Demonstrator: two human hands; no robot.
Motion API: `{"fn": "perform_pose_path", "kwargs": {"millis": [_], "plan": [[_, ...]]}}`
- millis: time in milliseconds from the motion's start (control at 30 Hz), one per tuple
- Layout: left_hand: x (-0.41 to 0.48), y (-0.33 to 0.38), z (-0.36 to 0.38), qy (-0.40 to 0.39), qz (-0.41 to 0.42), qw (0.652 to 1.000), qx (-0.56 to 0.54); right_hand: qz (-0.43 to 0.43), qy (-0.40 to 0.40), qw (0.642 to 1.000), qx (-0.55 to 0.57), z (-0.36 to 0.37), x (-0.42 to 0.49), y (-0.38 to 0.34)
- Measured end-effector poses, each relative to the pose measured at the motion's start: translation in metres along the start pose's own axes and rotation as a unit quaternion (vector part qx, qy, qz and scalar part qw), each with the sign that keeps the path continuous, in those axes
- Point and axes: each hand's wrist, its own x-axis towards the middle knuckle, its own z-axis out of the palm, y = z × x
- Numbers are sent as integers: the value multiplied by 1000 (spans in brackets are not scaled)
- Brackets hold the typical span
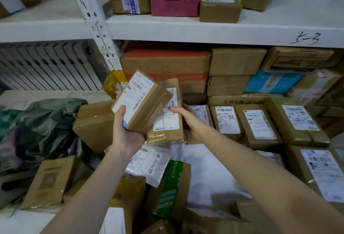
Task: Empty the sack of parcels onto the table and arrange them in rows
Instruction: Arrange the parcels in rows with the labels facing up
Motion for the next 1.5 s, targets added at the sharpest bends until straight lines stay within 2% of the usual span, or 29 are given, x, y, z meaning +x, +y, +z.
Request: {"fn": "perform_pose_path", "kwargs": {"millis": [167,267,333,400,533,600,667,733,800,900,1000,1033,1067,1100,1167,1200,1233,1267,1300,1333,1367,1433,1500], "plan": [[14,-10,8,14,-20,998,50,17,37,998,-42,2,9,13],[22,-12,11,6,-35,996,83,54,26,996,-62,-4,23,25],[28,-11,14,2,-42,994,100,78,45,991,-97,-9,50,37],[35,-10,21,2,-43,992,115,105,67,984,-125,-3,39,23],[51,-15,24,6,-20,993,117,43,97,967,-231,5,13,13],[57,-23,22,18,-16,994,105,-44,58,943,-326,2,1,24],[59,-27,17,37,-5,996,85,-129,12,900,-416,-4,-4,39],[60,-26,14,51,14,996,75,-167,-20,861,-481,-12,0,48],[58,-23,14,65,33,995,69,-204,-23,805,-556,-15,3,46],[48,-19,18,74,50,993,78,-217,7,769,-601,-8,14,36],[38,-19,25,95,38,985,142,-209,16,726,-655,0,19,26],[35,-20,27,102,32,981,161,-203,8,726,-657,-2,19,25],[29,-20,30,106,28,979,170,-194,-5,739,-645,-5,18,24],[26,-20,32,108,27,979,171,-188,-9,768,-612,-11,16,23],[19,-22,36,102,16,985,137,-185,39,849,-494,-25,7,16],[15,-23,37,91,8,989,113,-171,68,893,-411,-32,0,11],[13,-26,38,78,-2,992,98,-130,60,943,-301,-39,-10,7],[10,-31,41,63,-18,993,95,-76,3,984,-163,-43,-22,1],[6,-38,43,45,-36,992,110,-26,-71,997,-28,-45,-35,-2],[1,-46,47,19,-61,990,127,2,-116,991,67,-48,-46,-3],[-4,-56,52,-11,-89,985,149,10,-121,985,120,-54,-53,-2],[-14,-73,61,-53,-143,969,194,11,-69,986,153,-66,-63,-3],[-21,-84,67,-75,-163,960,214,16,-17,990,137,-87,-77,-4]]}}
